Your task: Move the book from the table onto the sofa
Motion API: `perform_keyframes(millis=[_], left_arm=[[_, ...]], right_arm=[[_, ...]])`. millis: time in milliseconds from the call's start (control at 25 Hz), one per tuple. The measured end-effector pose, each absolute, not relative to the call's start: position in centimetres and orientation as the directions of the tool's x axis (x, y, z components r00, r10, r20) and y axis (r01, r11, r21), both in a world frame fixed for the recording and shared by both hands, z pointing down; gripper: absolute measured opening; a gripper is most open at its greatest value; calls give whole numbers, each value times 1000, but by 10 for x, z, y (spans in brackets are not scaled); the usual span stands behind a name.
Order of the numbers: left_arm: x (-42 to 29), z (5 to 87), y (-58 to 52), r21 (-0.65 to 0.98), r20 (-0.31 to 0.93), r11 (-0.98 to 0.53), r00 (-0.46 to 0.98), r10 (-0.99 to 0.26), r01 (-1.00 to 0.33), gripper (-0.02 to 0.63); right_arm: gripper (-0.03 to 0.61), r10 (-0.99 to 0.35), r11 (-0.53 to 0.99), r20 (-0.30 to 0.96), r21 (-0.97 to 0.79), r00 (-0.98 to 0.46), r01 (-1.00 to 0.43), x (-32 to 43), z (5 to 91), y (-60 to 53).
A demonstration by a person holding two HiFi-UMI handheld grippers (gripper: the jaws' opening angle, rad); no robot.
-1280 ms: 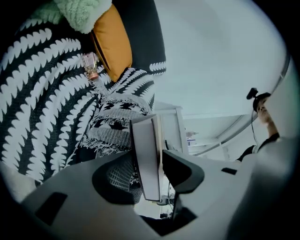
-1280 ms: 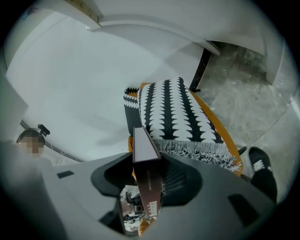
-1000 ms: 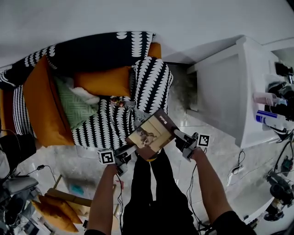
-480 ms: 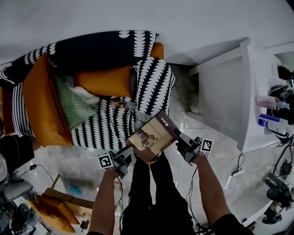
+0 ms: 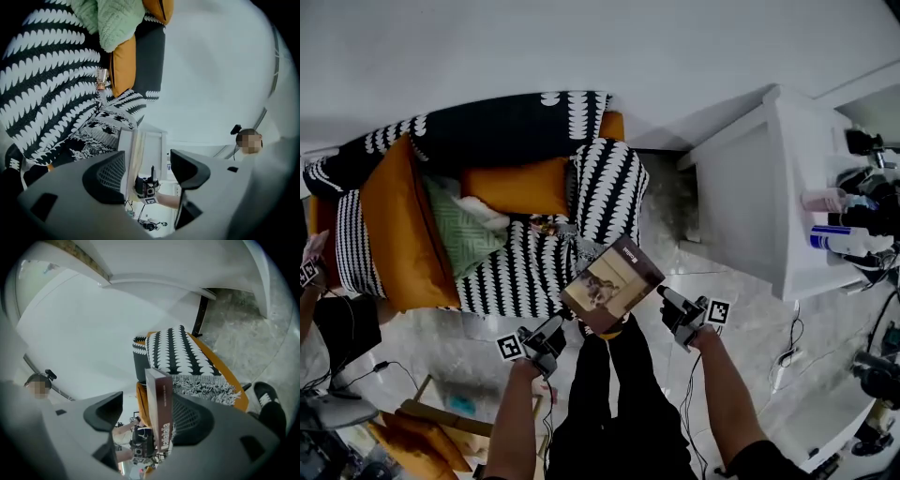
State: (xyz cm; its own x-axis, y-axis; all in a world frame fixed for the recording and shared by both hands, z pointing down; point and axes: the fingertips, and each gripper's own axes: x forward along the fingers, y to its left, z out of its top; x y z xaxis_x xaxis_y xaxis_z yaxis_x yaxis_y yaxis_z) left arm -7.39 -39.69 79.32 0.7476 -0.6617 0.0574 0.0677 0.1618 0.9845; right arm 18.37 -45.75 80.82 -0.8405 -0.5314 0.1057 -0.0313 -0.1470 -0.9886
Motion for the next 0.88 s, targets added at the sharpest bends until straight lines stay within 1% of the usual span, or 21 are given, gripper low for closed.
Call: perform_keyframes(millis=[160,200,320,360,440,480,520,560,640,720,880], left_arm=[[-71,768,-389,988,33,140,777,-629,72,294],[-69,761,-386,988,28,134,785,-618,70,293],[-63,738,-384,994,11,95,814,-581,55,291],[-61,731,-385,996,5,76,822,-569,46,268],[-56,716,-385,999,11,51,837,-548,20,197],[-52,709,-382,999,27,49,844,-535,0,120],[-47,703,-375,998,46,51,855,-516,-22,53],[-40,697,-366,998,61,51,870,-488,-42,27],[-23,681,-347,998,65,28,903,-424,-58,14],[-10,663,-333,998,52,0,920,-389,-56,12],[12,617,-327,999,-17,-53,914,-406,-5,11]], right_arm=[[304,-529,-94,46,-996,-847,4,174,778,-440],[286,-532,-81,29,-997,-846,16,171,769,-435],[181,-560,-48,-4,-998,-828,37,166,745,-424],[137,-569,-32,-5,-999,-822,29,164,738,-421],[55,-567,9,2,-1000,-824,-9,155,722,-415],[20,-554,30,7,-999,-832,-29,148,712,-409],[8,-533,49,12,-998,-846,-44,137,701,-400],[8,-502,68,14,-996,-865,-56,125,689,-390],[8,-442,108,23,-991,-897,-78,102,668,-371],[8,-418,143,24,-986,-908,-92,87,649,-359],[8,-403,225,17,-967,-915,-117,70,610,-354]])
